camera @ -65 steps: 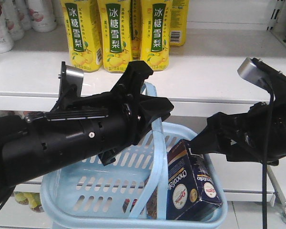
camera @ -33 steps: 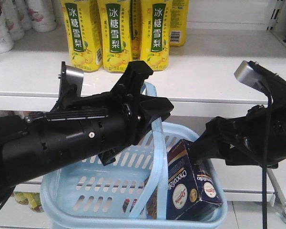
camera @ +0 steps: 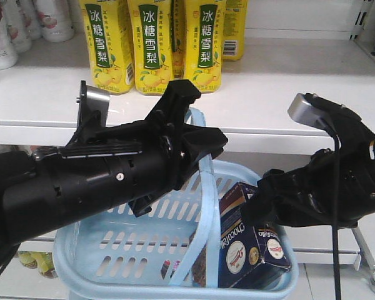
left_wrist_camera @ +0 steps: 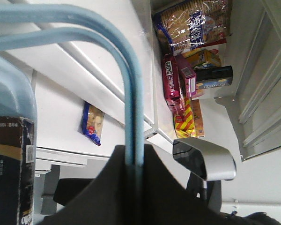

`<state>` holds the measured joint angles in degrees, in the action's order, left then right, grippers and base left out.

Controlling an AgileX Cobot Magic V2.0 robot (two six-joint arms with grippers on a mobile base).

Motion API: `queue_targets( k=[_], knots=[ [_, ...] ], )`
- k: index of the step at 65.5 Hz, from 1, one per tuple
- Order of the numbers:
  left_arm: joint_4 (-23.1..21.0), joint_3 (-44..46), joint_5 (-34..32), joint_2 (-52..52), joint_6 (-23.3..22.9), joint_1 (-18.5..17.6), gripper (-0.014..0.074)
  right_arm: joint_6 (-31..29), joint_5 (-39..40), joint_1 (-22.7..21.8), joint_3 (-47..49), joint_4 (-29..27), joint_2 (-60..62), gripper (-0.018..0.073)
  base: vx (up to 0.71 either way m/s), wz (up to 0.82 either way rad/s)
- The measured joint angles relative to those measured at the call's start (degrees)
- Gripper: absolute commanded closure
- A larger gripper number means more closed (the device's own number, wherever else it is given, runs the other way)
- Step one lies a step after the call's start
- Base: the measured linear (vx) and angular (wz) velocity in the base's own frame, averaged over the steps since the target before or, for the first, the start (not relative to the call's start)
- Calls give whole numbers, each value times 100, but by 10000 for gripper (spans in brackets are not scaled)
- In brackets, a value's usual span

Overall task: Left arm holds basket, right arm returns cookies
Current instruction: 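Reach the open right gripper down toward the cookie box in the basket, then lower the right gripper around the cookie box top and close it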

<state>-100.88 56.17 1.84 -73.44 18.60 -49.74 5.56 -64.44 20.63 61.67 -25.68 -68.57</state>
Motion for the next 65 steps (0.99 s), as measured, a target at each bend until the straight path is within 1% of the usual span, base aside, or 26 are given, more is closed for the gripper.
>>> queue_targets(
  k=[22, 38, 65],
  knots=[
    [0, 0, 0, 0, 0, 0, 599, 0, 110, 4, 0, 38, -234, 24, 0, 0],
    [0, 0, 0, 0, 0, 0, 599, 0, 242, 216, 0, 40, -335, 24, 0, 0],
    [0, 0, 0, 0, 0, 0, 599, 0, 276, 228, 0, 91, -547, 24, 0, 0]
  ],
)
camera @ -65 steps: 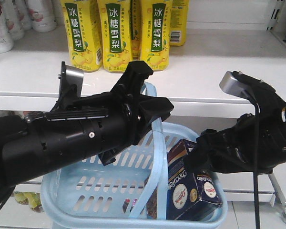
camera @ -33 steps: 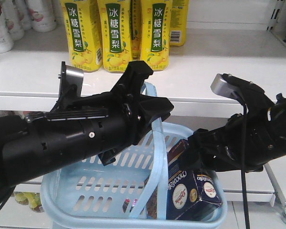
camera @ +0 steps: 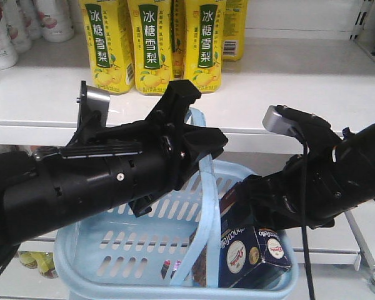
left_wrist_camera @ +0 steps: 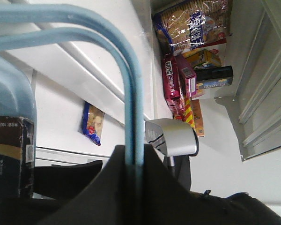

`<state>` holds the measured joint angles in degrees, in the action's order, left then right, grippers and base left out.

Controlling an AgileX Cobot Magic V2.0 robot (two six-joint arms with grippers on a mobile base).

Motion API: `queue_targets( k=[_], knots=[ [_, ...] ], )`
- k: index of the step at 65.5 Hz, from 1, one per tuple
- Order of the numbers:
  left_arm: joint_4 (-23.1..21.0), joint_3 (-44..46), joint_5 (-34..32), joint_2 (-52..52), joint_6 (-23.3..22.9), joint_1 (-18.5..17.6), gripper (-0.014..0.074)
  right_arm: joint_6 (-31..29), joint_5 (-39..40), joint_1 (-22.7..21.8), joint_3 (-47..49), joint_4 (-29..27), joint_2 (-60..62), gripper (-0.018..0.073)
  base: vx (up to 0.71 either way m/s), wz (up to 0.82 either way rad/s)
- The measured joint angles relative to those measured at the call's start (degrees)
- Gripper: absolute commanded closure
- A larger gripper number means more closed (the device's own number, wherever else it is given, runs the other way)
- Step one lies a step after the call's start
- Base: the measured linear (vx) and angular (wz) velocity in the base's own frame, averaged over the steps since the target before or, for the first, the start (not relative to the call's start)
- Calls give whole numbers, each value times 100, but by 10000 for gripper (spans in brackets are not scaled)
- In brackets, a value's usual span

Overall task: Left arm holds basket, right arm returns cookies
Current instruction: 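Lower the right gripper around the cookie box top and close it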

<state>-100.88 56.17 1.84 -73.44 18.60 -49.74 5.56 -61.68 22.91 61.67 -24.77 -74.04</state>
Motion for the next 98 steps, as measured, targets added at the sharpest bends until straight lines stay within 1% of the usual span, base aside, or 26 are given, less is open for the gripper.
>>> queue_targets(
  k=[16, 63, 79, 98],
  knots=[
    [0, 0, 0, 0, 0, 0, 599, 0, 43, 176, 0, -53, -17, 24, 0, 0],
    [0, 0, 0, 0, 0, 0, 599, 0, 255, 192, 0, -133, -227, 24, 0, 0],
    [0, 0, 0, 0, 0, 0, 599, 0, 255, 345, 0, -122, -263, 24, 0, 0],
    [0, 0, 0, 0, 0, 0, 596, -43, 261, 393, 0, -52, -471, 24, 0, 0]
  ],
)
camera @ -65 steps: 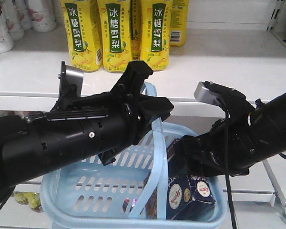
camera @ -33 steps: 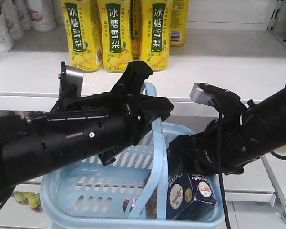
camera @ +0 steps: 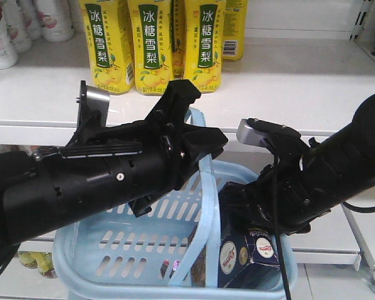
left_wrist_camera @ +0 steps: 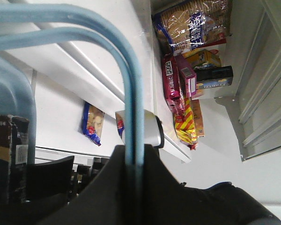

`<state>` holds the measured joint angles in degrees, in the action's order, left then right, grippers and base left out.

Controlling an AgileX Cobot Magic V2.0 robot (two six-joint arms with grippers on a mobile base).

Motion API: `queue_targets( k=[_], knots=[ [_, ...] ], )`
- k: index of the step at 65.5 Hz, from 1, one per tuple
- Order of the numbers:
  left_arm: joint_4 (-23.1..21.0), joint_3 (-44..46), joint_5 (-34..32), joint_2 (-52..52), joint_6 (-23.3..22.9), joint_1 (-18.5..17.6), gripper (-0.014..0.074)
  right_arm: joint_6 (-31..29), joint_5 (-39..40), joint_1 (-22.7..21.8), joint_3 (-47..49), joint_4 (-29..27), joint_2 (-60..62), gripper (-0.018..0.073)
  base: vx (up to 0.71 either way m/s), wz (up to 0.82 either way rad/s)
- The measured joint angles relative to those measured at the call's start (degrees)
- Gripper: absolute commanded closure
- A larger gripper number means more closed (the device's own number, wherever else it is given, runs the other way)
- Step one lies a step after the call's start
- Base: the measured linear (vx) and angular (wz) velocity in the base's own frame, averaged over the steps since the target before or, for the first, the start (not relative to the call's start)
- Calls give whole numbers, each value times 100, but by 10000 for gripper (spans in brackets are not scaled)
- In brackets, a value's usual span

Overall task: Left arm holds basket, right arm returns cookies
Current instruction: 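Lower the right gripper around the cookie box top and close it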

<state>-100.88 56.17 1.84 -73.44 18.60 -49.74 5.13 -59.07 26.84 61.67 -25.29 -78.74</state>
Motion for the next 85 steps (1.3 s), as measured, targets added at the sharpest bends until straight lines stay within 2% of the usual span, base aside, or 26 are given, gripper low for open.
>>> queue_targets(
  k=[10, 21, 38, 56, 85],
  knots=[
    [0, 0, 0, 0, 0, 0, 596, -77, 18, 0, 0, 40, -86, 31, 0, 0],
    [0, 0, 0, -6, 0, 0, 596, -107, 31, 0, 0, 40, -143, 95, 0, 0],
    [0, 0, 0, -6, 0, 0, 596, -165, 48, 0, 0, 81, -219, 287, 0, 0],
    [12, -32, -18, -6, 0, 0, 596, -313, 56, 0, 0, 81, -359, 577, 0, 0],
    [12, -32, -12, -6, 5, 0, 596, -414, 42, 0, 0, 87, -283, 570, 0, 0]
  ],
)
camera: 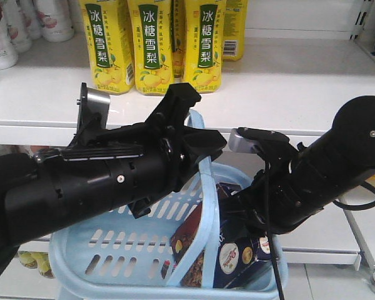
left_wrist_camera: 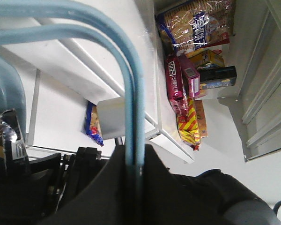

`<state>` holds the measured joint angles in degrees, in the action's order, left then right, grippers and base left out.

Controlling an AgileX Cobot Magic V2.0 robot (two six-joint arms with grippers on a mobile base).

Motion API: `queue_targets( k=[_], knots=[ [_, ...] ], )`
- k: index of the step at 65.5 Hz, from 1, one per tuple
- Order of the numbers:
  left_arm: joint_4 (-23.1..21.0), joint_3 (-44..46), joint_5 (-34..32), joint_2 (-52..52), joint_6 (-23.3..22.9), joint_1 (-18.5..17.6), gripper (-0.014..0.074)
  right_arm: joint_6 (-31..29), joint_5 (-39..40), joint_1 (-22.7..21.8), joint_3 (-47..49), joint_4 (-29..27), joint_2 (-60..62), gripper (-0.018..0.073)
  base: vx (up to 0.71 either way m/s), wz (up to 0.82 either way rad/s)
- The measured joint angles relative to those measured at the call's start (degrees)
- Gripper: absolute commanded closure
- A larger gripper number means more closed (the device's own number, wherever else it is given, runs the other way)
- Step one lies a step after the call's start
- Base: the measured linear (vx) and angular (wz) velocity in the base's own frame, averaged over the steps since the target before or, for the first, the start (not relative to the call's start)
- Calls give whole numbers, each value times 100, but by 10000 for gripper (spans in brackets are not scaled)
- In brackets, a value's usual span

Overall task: Left arm holds basket, right arm returns cookies
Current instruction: 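Lower the right gripper around the cookie box top and close it, then lift the cookie box out of the basket with the right gripper, then lift the Chocofello cookie box out of the basket with the right gripper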

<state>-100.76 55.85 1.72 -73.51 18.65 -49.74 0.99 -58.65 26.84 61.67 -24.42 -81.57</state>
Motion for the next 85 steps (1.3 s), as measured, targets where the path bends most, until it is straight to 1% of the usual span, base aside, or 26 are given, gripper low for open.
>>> queue_targets(
  k=[21, 52, 85],
  knots=[
    [0, 0, 26, 0, 0, 0, 596, -18, -117, 0, 0, 19, 429, 570, 0, 0],
    [0, 0, 62, 0, -5, 0, 596, -13, -518, 0, 0, 87, 1256, 570, 0, 0],
    [0, 0, 105, 0, -5, 0, 596, 129, -751, 0, 0, 134, 2217, 570, 0, 0]
  ],
)
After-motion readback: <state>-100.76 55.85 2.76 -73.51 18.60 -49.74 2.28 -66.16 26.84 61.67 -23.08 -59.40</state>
